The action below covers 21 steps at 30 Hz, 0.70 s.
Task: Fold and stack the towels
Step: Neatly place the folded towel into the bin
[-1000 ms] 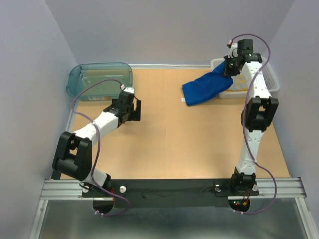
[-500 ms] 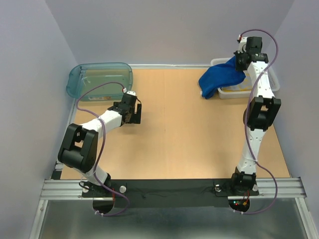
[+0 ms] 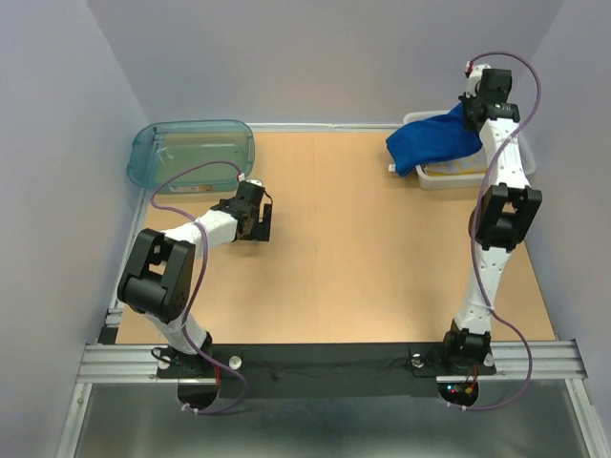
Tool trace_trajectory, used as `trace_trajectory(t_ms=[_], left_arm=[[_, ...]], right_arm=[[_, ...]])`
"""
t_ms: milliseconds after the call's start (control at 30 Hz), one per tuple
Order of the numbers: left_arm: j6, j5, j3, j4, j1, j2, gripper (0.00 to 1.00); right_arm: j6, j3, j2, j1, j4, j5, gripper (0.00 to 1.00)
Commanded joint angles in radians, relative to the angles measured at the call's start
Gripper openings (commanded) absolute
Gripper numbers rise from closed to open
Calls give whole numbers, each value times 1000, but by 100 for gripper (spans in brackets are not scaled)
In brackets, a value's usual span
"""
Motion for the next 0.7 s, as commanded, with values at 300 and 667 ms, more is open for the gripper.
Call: trace_trajectory(t_ms=[300, 667], left_arm=[[10, -13, 33, 1, 3, 10, 98], [14, -13, 36, -2, -6, 29, 98]], right_arm=[[-62, -9, 7, -48, 110, 86, 1], [-75, -52, 14, -75, 155, 115, 1]])
